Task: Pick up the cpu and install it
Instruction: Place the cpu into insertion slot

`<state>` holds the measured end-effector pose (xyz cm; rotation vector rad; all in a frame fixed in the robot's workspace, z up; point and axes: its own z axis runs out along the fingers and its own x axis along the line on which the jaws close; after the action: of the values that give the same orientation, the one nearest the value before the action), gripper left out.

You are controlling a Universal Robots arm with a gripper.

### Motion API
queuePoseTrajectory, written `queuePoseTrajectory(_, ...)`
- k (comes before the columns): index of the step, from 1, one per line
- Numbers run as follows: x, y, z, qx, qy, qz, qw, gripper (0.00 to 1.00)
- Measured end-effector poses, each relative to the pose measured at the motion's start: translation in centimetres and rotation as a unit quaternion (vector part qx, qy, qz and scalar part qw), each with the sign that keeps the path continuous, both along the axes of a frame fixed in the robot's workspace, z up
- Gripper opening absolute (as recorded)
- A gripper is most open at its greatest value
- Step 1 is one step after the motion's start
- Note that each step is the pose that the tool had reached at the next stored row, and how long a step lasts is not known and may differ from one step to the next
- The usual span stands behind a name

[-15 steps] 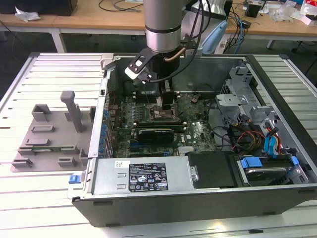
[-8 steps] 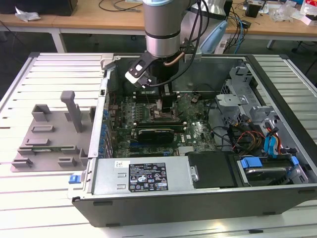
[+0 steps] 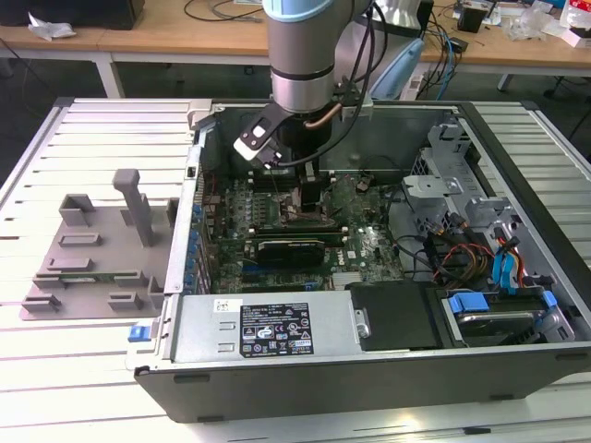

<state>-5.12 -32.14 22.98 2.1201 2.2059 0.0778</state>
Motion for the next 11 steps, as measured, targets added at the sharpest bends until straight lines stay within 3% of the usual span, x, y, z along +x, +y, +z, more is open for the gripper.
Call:
queuePoseTrajectory(5,-0.01,0.03,-0.27,0.0001,0.0002,0.0,1.0,0.55)
queuePoseTrajectory(6,0.04,0.03,-0.29,0.0013,0.0032,0.0,1.0,0.55)
queuePoseTrajectory(7,0.1,0.03,-0.28,0.0031,0.0108,0.0,0.9999,0.55)
queuePoseTrajectory(11,0.1,0.03,-0.46,0.0032,0.0109,0.0,0.9999,0.55)
